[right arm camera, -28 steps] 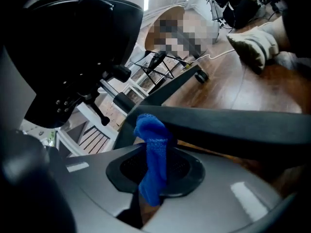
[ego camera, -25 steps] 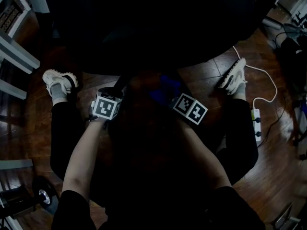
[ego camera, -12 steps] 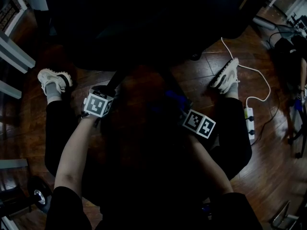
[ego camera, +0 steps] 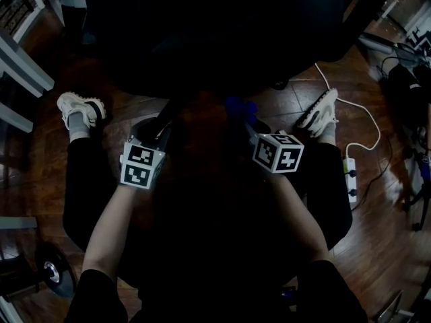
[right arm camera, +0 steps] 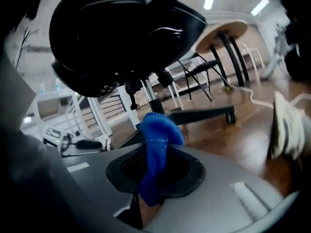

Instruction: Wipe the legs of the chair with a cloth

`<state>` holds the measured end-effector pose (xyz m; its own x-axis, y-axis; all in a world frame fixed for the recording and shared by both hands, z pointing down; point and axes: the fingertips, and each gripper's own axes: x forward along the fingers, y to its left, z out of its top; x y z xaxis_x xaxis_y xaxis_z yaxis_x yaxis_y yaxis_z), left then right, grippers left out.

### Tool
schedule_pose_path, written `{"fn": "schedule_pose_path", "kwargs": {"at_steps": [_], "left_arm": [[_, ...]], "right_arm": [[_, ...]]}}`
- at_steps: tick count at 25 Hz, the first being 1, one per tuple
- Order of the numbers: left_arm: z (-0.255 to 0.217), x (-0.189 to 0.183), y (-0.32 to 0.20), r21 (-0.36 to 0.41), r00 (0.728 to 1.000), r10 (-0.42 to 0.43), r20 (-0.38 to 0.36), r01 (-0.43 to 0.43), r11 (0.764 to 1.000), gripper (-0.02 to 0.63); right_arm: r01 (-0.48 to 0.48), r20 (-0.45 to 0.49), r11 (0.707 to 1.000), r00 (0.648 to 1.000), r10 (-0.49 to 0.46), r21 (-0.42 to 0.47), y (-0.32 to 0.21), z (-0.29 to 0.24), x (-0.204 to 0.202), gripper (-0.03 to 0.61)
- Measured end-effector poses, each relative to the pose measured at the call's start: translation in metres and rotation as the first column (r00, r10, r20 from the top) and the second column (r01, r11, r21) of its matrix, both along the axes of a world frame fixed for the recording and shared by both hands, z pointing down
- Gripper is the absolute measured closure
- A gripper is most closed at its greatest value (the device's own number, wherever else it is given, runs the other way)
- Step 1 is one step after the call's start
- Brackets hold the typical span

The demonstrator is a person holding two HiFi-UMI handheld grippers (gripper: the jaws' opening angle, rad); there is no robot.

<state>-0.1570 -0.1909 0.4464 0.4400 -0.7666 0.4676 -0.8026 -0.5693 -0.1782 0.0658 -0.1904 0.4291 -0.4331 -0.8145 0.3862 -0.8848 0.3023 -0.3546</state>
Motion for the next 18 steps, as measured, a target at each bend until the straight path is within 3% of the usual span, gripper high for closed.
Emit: {"fn": "schedule_pose_path", "kwargs": {"at_steps": [2,4,10,12,18], "left_arm": [[-0.003,0.018,0.019,-0.024,0.993,-0.005,-0.116,0.002,1.000,0.457],[0.005,0.041,0.034,-0.067,0.982,0.000,-0.188,-0.013,0.998,0.457],[0.032,0.091,0.066,-0.158,0.978,0.046,-0.201,-0.079,0.984,0.457],[0.036,0.096,0.072,-0.170,0.979,0.055,-0.194,-0.089,0.981,0.457],[0.052,0.100,0.072,-0.196,0.975,0.049,-0.217,-0.092,0.976,0.457]], "right_arm": [[0.019,-0.154,0.997,0.988,-0.008,0.069,-0.032,-0.011,-0.002,0.497],[0.026,-0.224,0.996,0.975,-0.006,0.086,-0.057,-0.017,-0.005,0.497],[0.072,-0.408,0.997,0.909,-0.082,-0.038,-0.091,0.002,-0.019,0.495],[0.087,-0.425,0.995,0.900,-0.097,-0.044,-0.086,0.004,-0.015,0.495],[0.072,-0.350,0.994,0.932,-0.095,-0.080,-0.034,0.019,0.012,0.495]]}}
